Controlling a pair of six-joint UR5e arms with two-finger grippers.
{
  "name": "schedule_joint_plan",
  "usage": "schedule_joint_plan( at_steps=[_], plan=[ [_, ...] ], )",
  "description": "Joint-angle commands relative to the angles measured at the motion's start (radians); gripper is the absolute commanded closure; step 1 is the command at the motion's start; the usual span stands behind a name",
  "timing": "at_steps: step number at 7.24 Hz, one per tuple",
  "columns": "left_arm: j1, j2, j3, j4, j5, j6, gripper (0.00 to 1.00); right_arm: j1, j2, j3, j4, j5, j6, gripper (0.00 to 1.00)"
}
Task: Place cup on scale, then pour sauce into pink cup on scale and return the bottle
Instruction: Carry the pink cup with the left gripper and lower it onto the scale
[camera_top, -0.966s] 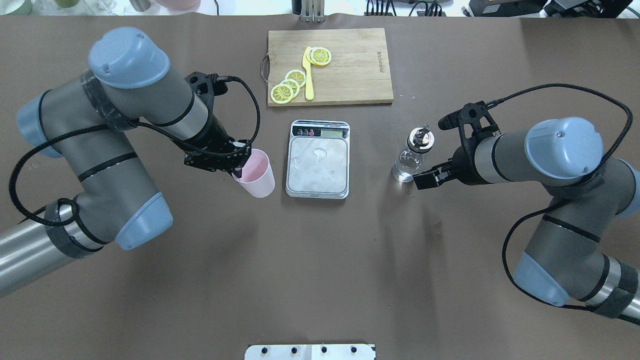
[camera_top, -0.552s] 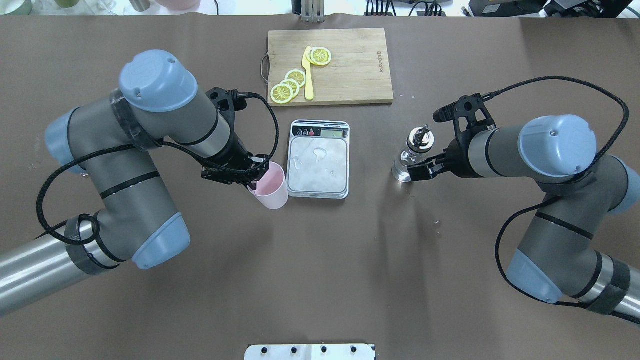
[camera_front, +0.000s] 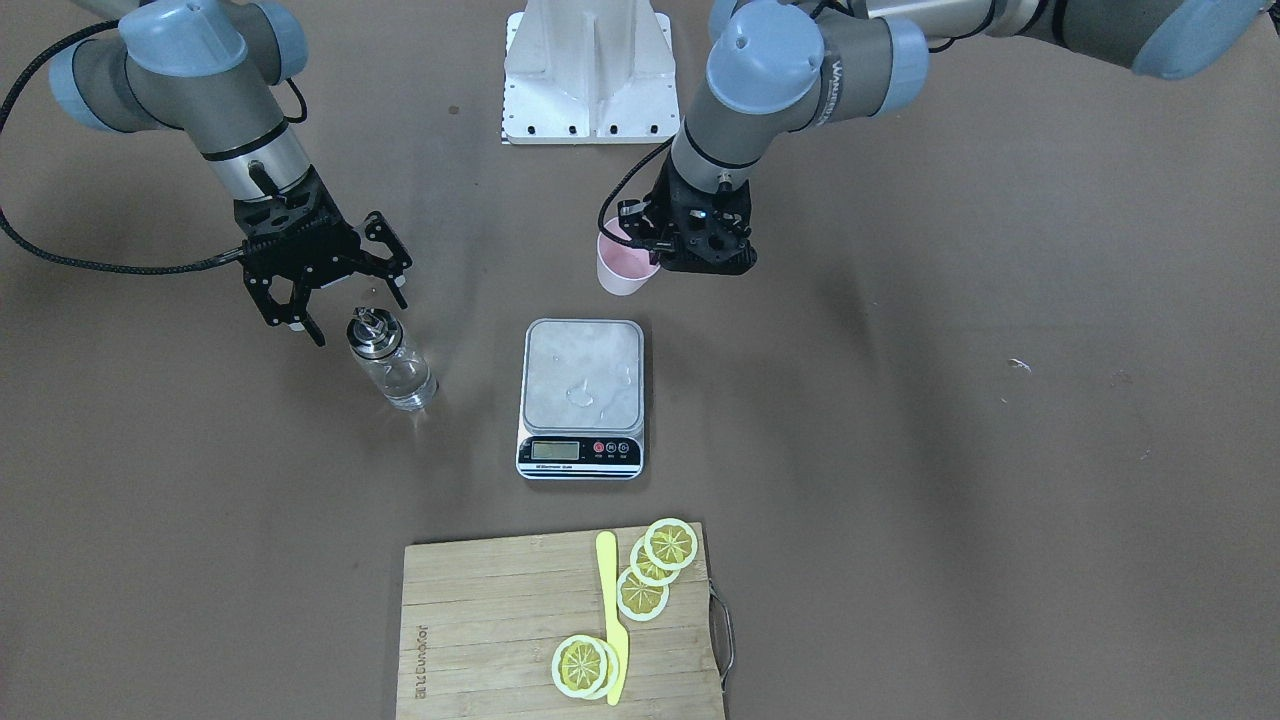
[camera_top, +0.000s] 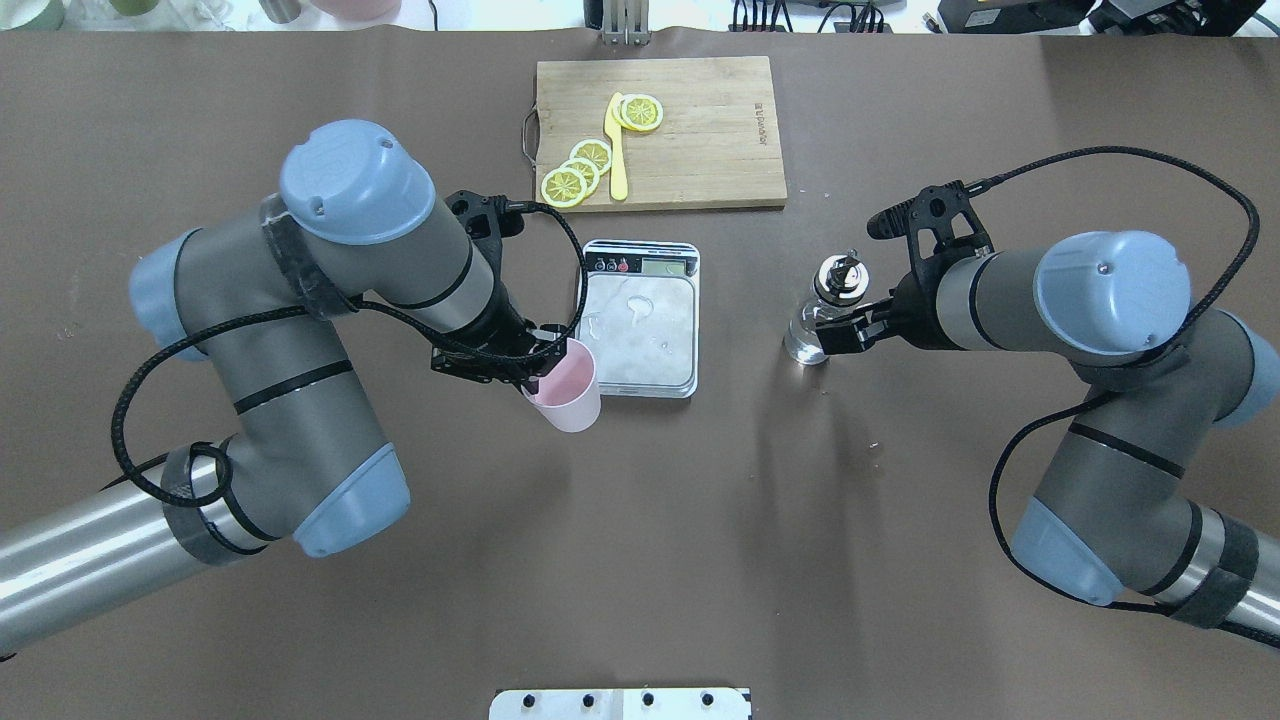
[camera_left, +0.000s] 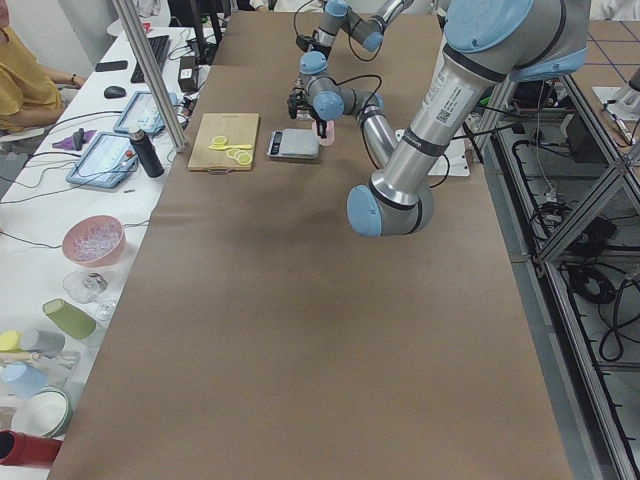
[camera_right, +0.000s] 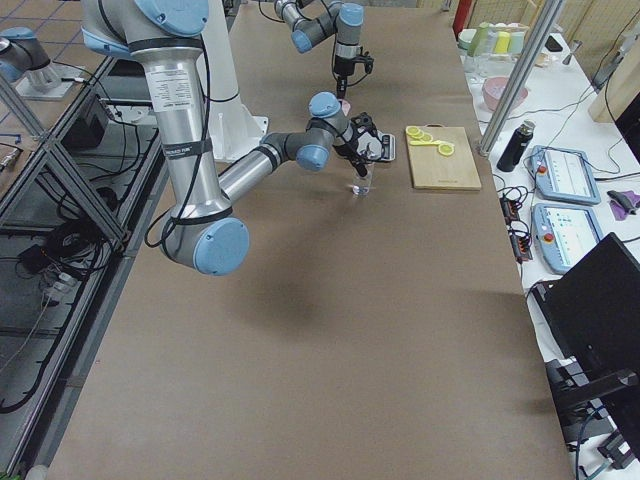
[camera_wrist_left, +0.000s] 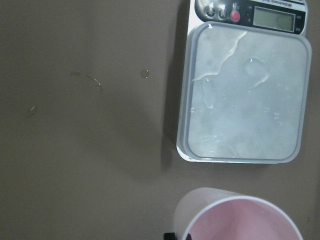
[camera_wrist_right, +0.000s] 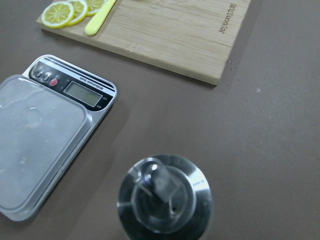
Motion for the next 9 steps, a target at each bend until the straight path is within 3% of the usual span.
schedule_joint_plan(
  at_steps=[1,9],
  plan=[
    [-0.007,-0.053,0.058,0.009,0.024,0.023,1.0,-0.001,0.002,-0.012,0.004,-0.02,0.002,0.0],
    [-0.075,-0.156,0.222,-0.025,0.028,0.097,1.0,-0.006,0.083,-0.083,0.01,-0.035,0.006,0.0]
  ],
)
